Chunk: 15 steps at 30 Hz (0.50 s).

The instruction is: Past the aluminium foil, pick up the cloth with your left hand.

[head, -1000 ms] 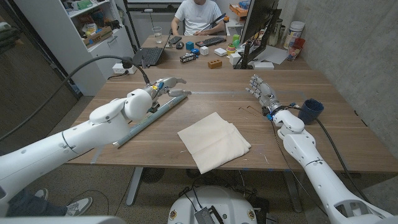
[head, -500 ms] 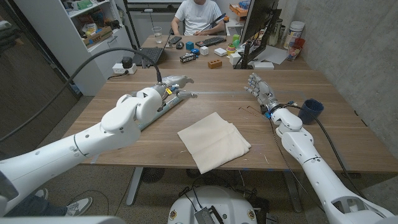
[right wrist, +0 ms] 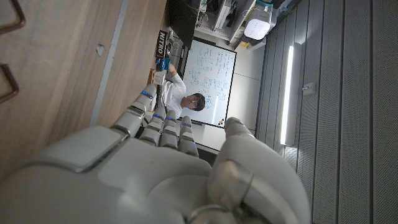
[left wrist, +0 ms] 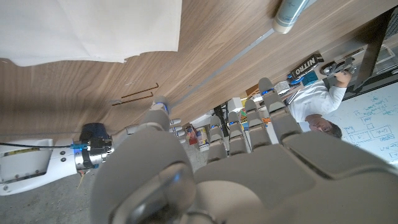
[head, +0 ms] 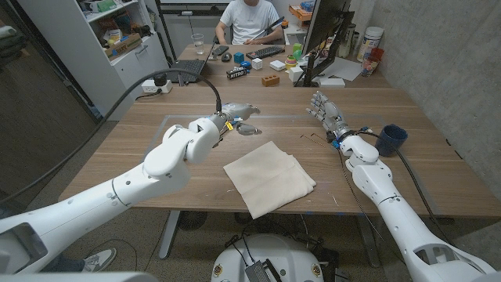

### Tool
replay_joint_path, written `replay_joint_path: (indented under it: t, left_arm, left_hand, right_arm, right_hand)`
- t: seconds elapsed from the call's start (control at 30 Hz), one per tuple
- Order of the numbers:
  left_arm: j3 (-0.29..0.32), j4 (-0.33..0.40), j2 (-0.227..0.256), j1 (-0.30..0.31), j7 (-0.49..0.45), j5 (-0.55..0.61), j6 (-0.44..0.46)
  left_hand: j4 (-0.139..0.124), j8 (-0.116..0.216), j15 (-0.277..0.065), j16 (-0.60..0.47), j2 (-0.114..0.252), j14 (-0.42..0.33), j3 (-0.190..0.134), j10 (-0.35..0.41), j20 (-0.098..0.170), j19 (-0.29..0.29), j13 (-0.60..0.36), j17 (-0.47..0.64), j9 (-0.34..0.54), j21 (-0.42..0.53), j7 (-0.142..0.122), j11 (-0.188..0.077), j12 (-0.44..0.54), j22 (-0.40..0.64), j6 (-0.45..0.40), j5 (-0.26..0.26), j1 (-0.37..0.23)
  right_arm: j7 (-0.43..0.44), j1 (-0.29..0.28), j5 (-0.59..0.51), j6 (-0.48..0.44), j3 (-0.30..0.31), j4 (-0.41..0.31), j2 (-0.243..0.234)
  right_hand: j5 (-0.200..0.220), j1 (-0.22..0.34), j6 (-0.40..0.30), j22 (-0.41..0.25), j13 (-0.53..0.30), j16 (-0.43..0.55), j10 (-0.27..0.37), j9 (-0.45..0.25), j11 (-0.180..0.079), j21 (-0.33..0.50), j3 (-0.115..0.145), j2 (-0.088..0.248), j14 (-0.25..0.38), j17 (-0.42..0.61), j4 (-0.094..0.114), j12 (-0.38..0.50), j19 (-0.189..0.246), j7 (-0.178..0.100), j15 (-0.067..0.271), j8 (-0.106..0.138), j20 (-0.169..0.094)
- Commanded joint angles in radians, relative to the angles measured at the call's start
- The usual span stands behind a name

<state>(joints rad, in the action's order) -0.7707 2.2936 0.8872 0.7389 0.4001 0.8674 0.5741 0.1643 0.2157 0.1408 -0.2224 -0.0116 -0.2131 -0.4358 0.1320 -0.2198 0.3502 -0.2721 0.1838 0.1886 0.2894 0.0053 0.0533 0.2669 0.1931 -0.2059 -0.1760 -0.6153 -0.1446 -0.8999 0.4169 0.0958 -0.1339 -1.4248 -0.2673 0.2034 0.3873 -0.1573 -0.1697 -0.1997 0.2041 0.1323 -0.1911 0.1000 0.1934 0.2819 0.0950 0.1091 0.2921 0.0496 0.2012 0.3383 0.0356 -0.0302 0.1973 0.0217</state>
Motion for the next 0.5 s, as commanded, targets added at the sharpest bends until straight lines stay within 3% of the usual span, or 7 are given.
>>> replay_joint_path:
  t: [0.03,0.27,0.5]
  left_arm:
    - [-0.014,-0.042,-0.096,0.032,0.073,0.085,-0.058]
    - [-0.049,-0.053,-0.125,0.035,0.12,0.201,-0.085]
    - [-0.038,-0.057,-0.153,0.052,0.164,0.232,-0.125]
  left_hand:
    - [0.004,0.001,0.001,-0.009,-0.009,-0.016,0.005,0.01,0.0,0.023,-0.002,0.005,0.003,0.012,0.001,0.002,0.006,0.004,-0.007,-0.004,-0.01]
    - [-0.001,-0.001,0.007,-0.015,-0.024,-0.043,0.015,0.022,0.0,0.06,-0.005,0.007,0.003,0.021,0.004,0.005,0.011,0.003,-0.011,-0.002,-0.01]
    - [-0.002,0.001,0.014,-0.013,-0.037,-0.047,0.023,0.021,0.0,0.083,-0.007,0.007,0.003,0.025,0.002,0.004,0.012,0.002,-0.021,-0.002,-0.01]
  right_arm:
    - [-0.006,0.011,0.002,0.006,0.001,0.021,0.008]
    - [-0.01,0.019,0.001,0.01,0.001,0.034,0.013]
    - [-0.017,0.032,-0.003,0.008,-0.007,0.05,0.019]
  right_hand:
    - [0.003,-0.007,-0.003,-0.006,-0.003,0.004,0.01,0.0,-0.003,0.001,0.002,-0.002,0.013,0.003,-0.009,0.004,-0.005,-0.005,0.0,0.002,0.0]
    - [0.003,-0.008,-0.004,-0.006,-0.002,0.004,0.011,0.0,-0.003,0.001,0.002,-0.001,0.013,0.001,-0.01,0.004,-0.006,-0.005,0.0,0.002,0.001]
    - [0.003,-0.01,-0.005,-0.006,-0.002,0.004,0.011,0.0,-0.007,0.001,0.002,-0.001,0.014,-0.001,-0.011,0.003,-0.007,-0.006,-0.001,0.002,0.003]
